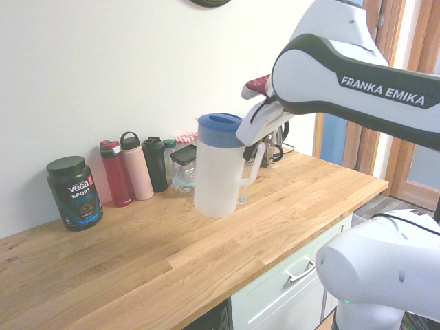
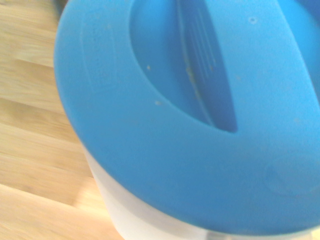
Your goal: Pour me some water
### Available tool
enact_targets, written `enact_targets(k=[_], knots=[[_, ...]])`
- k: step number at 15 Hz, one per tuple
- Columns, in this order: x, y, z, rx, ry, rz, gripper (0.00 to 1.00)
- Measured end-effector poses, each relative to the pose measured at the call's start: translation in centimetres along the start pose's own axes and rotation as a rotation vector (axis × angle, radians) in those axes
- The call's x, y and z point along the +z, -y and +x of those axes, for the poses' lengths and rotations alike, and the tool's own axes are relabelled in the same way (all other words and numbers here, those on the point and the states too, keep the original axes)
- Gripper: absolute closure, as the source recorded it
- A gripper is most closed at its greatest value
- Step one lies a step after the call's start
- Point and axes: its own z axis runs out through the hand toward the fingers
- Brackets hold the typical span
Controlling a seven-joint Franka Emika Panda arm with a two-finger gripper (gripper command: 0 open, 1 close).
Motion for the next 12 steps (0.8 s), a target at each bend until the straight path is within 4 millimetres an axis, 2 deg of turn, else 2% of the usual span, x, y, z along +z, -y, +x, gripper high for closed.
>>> enact_targets(k=[3, 7, 12], knots=[[3.0, 3.1, -0.4, -0.014, -0.005, 0.003, 1.0], [7.3, 6.1, 0.0, -0.04, 0.002, -0.008, 1.0], [11.5, 10.7, -0.3, -0.081, -0.024, -0.044, 1.0]])
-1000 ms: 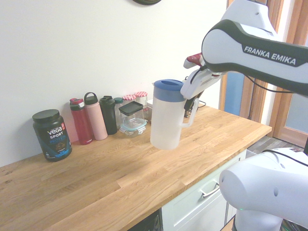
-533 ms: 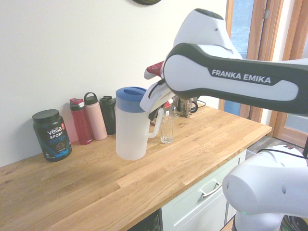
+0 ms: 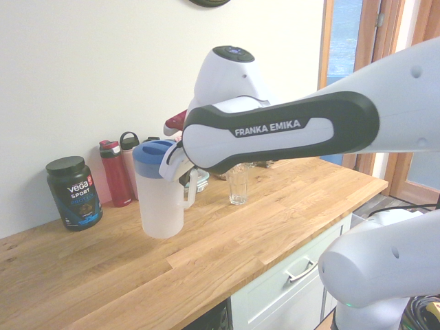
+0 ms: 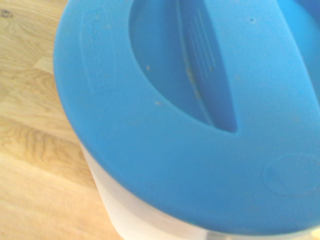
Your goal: Pour me some water
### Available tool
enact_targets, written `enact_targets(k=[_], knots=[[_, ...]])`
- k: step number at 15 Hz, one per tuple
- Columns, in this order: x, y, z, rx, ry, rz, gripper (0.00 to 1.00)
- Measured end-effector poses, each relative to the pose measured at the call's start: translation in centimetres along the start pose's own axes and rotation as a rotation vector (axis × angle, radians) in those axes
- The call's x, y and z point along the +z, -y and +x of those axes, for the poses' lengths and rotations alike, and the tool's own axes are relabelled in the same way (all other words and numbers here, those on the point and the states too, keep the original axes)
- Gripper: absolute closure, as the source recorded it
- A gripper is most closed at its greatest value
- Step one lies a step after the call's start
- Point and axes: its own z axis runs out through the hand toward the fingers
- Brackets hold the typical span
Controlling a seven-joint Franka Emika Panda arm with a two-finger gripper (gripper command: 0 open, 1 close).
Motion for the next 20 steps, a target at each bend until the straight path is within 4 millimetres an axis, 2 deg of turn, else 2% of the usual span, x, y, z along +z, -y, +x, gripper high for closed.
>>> enact_targets(k=[4, 11, 12, 20], knots=[[3.2, 2.5, -0.1, 0.001, 0.011, -0.025, 1.0], [6.7, 5.1, 0.8, 0.005, 0.033, -0.087, 1.0], [7.0, 5.5, 1.0, 0.009, 0.034, -0.092, 0.0], [8.1, 7.5, 1.9, 0.056, 0.054, -0.113, 0.0]])
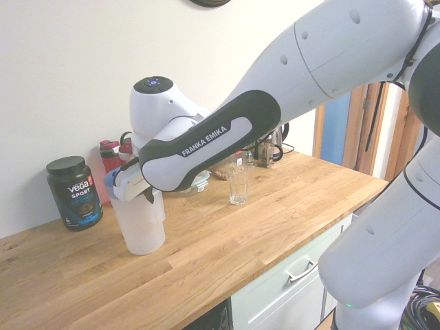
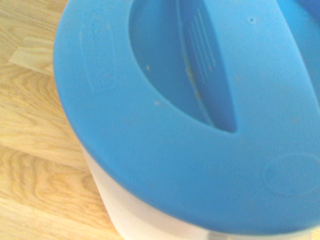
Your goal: Pour me some water
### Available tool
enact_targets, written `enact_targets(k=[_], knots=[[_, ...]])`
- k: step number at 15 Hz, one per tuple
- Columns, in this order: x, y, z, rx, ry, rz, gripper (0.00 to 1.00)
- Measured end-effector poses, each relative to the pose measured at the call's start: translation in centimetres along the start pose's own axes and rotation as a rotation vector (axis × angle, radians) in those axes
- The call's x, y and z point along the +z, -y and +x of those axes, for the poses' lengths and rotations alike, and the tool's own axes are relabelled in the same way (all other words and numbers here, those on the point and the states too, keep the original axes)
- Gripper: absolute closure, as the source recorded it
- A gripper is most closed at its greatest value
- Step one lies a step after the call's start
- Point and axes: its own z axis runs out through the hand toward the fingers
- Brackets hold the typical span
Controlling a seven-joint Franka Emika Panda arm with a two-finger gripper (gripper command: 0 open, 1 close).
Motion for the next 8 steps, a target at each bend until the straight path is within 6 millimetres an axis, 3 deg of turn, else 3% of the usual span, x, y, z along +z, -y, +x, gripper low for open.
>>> enact_targets(k=[5, 8], knots=[[-0.2, 0.1, 0.7, 0.028, -0.002, -0.006, 0.0], [-2.4, -0.4, 0.9, 0.045, 0.032, -0.013, 0.0]])
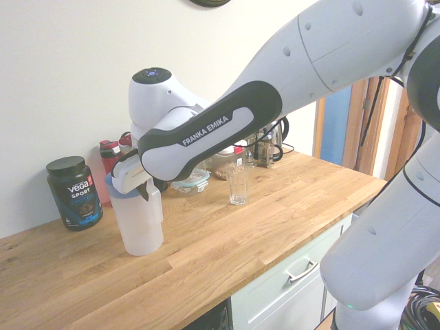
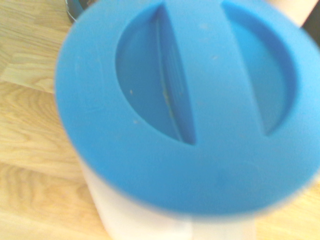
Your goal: Pour me some water
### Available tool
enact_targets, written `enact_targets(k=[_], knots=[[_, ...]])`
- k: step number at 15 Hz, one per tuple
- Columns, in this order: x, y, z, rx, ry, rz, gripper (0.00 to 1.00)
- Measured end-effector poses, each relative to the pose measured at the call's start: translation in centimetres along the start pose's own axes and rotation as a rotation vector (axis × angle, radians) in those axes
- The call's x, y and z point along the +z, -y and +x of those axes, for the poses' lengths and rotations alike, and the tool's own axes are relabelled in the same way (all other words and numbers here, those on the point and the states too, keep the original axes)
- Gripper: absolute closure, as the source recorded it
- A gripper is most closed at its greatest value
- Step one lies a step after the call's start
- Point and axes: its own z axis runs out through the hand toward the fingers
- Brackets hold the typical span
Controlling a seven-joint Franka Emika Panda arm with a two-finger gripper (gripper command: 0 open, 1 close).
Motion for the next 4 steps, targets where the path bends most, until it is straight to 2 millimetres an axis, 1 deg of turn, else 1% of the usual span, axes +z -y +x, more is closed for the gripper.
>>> enact_targets(k=[1, 2, 4], knots=[[-1.7, -0.6, -0.5, -0.009, 0.048, -0.002, 0.0], [-4.0, -1.5, -0.9, -0.022, 0.087, -0.005, 0.0], [-8.9, -4.4, -1.0, -0.025, 0.109, -0.015, 0.0]])
